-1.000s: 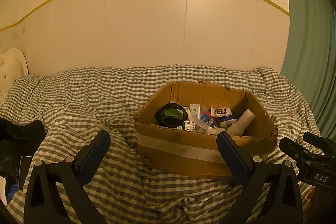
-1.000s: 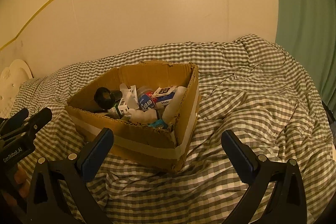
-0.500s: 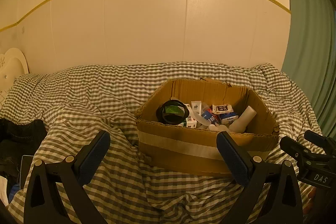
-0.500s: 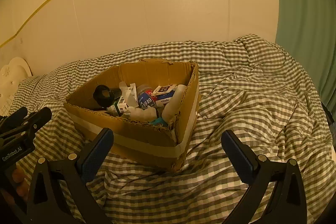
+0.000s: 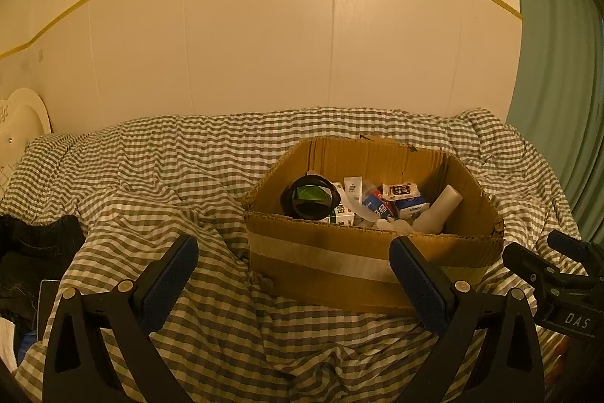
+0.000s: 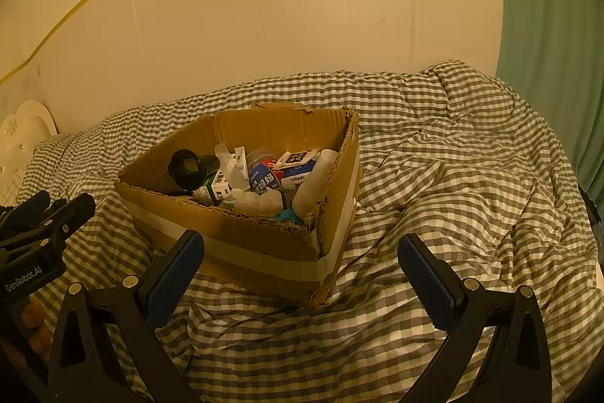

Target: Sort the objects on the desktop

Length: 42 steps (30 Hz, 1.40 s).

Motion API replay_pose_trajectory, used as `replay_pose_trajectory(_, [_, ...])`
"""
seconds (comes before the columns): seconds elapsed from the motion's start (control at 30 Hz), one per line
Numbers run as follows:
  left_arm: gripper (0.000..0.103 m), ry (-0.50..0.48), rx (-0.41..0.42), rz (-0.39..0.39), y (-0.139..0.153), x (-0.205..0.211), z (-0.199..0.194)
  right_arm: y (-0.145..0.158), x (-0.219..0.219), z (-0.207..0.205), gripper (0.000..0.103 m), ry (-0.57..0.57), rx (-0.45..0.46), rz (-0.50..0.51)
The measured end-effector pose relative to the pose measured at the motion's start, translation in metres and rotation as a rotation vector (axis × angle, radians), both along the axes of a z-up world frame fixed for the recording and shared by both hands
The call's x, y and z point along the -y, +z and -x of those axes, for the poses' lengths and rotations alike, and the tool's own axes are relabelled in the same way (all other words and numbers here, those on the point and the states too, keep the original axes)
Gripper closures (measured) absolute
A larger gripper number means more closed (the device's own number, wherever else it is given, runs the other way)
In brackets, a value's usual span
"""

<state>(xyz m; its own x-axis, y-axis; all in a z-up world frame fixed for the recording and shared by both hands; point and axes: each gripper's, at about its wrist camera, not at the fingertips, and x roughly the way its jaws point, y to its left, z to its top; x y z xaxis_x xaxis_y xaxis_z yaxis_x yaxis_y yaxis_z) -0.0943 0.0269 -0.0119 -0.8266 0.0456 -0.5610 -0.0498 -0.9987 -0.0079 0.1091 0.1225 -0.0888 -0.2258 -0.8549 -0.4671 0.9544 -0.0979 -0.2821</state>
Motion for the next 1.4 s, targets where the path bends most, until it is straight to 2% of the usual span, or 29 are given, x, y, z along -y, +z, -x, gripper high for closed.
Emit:
replay_pose_trajectory(1.2, [0.000,-0.012,0.007,0.012,-0.004,-0.002,0.001,-0.006,0.001,-0.004,0.000,-0.006,-0.010,-0.027])
replay_pose_trajectory(1.27, [0.000,-0.042,-0.021,0.000,-0.002,-0.001,-0.003,-0.007,0.001,-0.005,0.000,-0.007,-0.013,-0.025])
replay_pose_trajectory(1.33, [0.000,-0.061,-0.094,-0.022,0.007,0.000,-0.013,-0.007,0.002,-0.005,0.000,-0.009,-0.014,-0.028])
replay_pose_trajectory(1.4, [0.000,-0.068,-0.096,0.000,0.009,-0.004,-0.013,-0.008,0.002,-0.005,0.000,-0.009,-0.015,-0.031])
